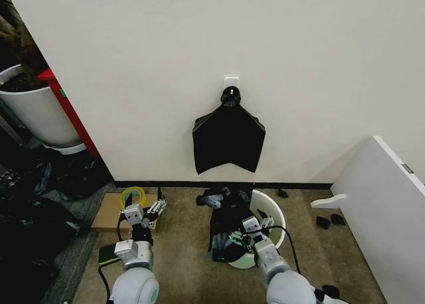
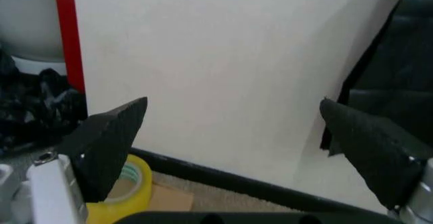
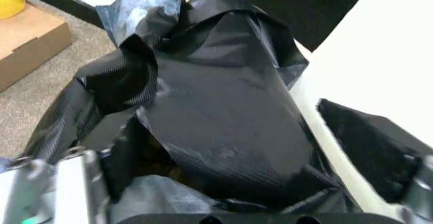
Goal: Place the garbage bag over the trash bin.
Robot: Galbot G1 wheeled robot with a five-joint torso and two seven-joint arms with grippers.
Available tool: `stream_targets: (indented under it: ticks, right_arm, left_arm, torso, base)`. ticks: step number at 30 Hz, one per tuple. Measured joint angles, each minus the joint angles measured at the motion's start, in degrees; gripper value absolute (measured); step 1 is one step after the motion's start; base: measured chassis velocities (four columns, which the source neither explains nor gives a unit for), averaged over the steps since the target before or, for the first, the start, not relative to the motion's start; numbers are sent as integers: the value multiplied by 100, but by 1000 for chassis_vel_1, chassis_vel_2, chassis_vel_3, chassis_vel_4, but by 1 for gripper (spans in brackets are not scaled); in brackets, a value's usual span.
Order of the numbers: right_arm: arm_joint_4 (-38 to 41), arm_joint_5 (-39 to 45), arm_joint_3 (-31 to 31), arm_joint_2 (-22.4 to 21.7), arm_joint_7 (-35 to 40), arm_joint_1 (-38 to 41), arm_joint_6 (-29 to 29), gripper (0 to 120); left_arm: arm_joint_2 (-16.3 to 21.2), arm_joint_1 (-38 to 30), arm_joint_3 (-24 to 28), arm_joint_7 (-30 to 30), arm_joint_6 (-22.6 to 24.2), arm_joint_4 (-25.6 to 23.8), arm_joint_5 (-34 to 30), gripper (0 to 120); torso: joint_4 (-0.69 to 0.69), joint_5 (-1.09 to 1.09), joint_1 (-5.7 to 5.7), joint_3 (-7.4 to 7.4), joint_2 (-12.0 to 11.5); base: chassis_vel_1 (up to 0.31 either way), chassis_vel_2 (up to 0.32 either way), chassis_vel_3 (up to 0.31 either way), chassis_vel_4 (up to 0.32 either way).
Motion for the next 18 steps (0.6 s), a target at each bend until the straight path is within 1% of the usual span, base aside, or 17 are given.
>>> stream_targets:
  ticks: [1,2,3,4,6,7,8,10,12,13,14,15,16,18]
  right_arm:
    - [0,0,0,0,0,0,0,86]
    - [0,12,1,13,17,7,8,80]
    - [0,22,3,16,25,8,13,79]
    - [10,71,17,22,54,12,44,70]
    - [16,90,28,25,62,15,69,69]
    - [21,130,61,35,74,23,160,60]
    - [21,130,61,35,74,23,160,60]
    - [11,208,139,67,89,40,358,50]
    - [0,315,212,91,112,41,471,43]
    - [0,315,212,91,112,41,471,43]
    - [0,362,236,98,134,40,499,39]
    - [2,484,284,111,193,33,551,34]
    - [2,484,284,111,193,33,551,34]
    - [42,751,376,128,312,1,599,25]
  left_arm:
    - [0,0,0,0,0,0,0,100]
    - [8,-9,61,-8,35,17,-2,100]
    - [15,-12,87,-9,48,21,-2,100]
    - [67,-15,201,-11,142,28,-11,100]
    - [94,-15,244,-11,187,25,-30,100]
    - [189,-5,362,11,352,-24,-145,100]
    - [189,-5,362,11,352,-24,-145,100]
    - [371,2,459,132,678,-177,-519,100]
    - [506,-18,486,239,937,-296,-841,100]
    - [506,-18,486,239,937,-296,-841,100]
    - [564,-37,497,294,1050,-351,-988,100]
    - [669,-77,517,386,1261,-444,-1249,100]
    - [669,-77,517,386,1261,-444,-1249,100]
    - [900,-160,562,577,1722,-606,-1741,100]
  torso:
    - [0,0,0,0,0]
    - [0,-1,0,0,0]
    - [0,-1,0,0,0]
    - [0,-1,0,0,0]
    - [0,-1,0,0,0]
    - [-1,-2,0,0,0]
    - [-1,-2,0,0,0]
    - [0,-1,0,0,0]
    - [0,0,0,0,0]
    - [0,0,0,0,0]
    - [1,0,0,0,0]
    - [0,-1,0,0,0]
    - [0,-1,0,0,0]
    - [0,0,0,0,0]
  base:
    - [0,0,0,0]
    - [0,0,0,0]
    - [0,0,0,0]
    - [0,0,0,0]
    - [0,0,0,0]
    - [0,0,0,0]
    - [0,0,0,0]
    - [0,0,0,0]
    - [0,0,0,0]
    - [0,0,0,0]
    - [0,0,0,0]
    - [0,0,0,0]
    - [0,0,0,0]
    - [0,0,0,0]
